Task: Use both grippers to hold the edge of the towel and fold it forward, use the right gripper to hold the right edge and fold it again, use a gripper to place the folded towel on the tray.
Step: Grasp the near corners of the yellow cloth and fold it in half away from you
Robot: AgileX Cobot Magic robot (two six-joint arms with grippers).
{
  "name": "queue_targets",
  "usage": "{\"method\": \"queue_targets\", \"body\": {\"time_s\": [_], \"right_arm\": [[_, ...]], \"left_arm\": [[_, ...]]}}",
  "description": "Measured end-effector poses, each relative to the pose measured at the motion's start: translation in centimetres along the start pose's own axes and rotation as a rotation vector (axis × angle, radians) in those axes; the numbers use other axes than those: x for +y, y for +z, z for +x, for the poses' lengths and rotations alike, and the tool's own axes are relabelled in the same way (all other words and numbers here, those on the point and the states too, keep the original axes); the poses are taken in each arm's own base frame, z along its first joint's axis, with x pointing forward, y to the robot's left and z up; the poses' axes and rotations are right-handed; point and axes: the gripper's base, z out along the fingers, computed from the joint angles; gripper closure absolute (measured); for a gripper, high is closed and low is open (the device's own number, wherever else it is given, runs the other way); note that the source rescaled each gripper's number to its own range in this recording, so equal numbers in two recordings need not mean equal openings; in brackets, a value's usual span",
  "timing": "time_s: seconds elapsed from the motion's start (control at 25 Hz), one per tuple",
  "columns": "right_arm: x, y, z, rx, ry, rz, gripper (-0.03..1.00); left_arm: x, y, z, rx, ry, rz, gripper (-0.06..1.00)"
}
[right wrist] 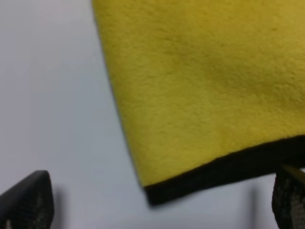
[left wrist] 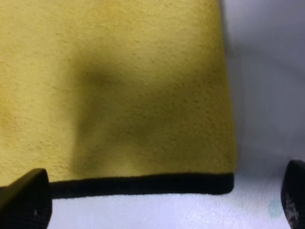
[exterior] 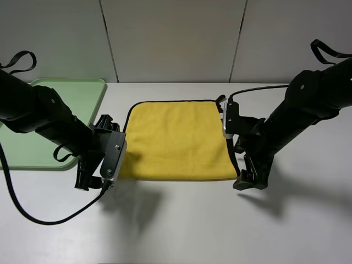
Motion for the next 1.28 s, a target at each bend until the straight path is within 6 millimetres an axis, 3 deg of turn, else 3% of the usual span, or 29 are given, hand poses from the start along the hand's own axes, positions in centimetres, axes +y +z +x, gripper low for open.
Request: {"method": "queue_targets", "body": {"time_s": [0.48,1.28], "right_arm": [[-0.10,1.06,0.21,0.005,0.022,-0.003,-0.03],[-0.31,1.07,-0.12,-0.032,0.049,0.018,-0.03]], "left_arm": [[0.00,0.00,0.00,0.000,0.000,0.000,-0.02],[0.00,0.00,0.00,0.000,0.000,0.000,-0.02]]}}
